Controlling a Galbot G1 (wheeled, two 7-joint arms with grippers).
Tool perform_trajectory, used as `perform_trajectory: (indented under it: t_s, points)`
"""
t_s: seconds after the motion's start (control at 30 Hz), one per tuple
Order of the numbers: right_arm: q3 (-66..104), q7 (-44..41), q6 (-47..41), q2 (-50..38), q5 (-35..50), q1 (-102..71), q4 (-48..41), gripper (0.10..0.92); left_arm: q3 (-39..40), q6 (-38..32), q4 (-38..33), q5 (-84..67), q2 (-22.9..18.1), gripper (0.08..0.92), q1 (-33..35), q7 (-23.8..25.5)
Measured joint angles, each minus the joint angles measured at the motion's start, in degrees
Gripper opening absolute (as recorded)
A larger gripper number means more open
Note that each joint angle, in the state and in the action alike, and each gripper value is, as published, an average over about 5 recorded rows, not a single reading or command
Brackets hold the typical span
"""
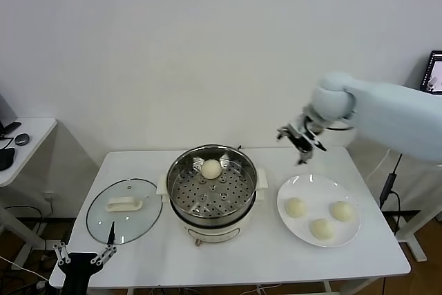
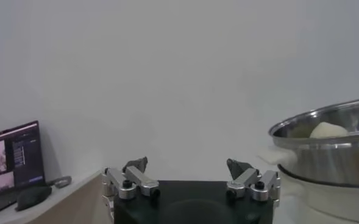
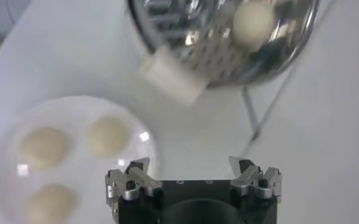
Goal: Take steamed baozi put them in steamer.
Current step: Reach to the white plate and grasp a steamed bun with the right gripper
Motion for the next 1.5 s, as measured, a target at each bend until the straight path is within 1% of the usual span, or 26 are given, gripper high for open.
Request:
perform_trajectory:
  t_s: [0.17, 0.37, 0.77, 1.23, 1.37, 1.5]
  points:
    - [3.2, 0.6, -2.6, -2.3, -1.5, -6.1, 0.1, 0.823, 0.0, 0.2, -0.2, 0.3, -0.5, 0.823, -0.1, 0.1]
    - [7.9, 1.3, -4.3, -2.8, -3.1, -13.8, -1.7, 0.823, -0.1, 0.4, 0.0, 0.6, -0.9, 0.823, 0.0, 0.2]
    - [15.6, 3.6, -6.0, 0.8, -5.2, -25.7, -6.6, 0.823, -0.9, 1.4, -0.4, 0.5, -1.0, 0.823, -0.5, 0.5]
    - [20.0, 4.7, -7.0, 4.8, -8.7, -32.3, -10.9, 0.819, -1.0, 1.3, -0.2, 0.3, -1.1, 0.823, -0.5, 0.5]
    - [20.6, 4.6, -7.3, 5.6, -9.5, -32.8, -11.6, 0.772, -1.3, 1.2, -0.2, 0.2, -1.2, 0.823, -0.3, 0.4]
    - [21.3, 4.1, -7.4, 5.8, -10.0, -32.9, -12.0, 0.664, -1.6, 1.0, -0.2, 0.1, -1.3, 0.823, 0.0, 0.4]
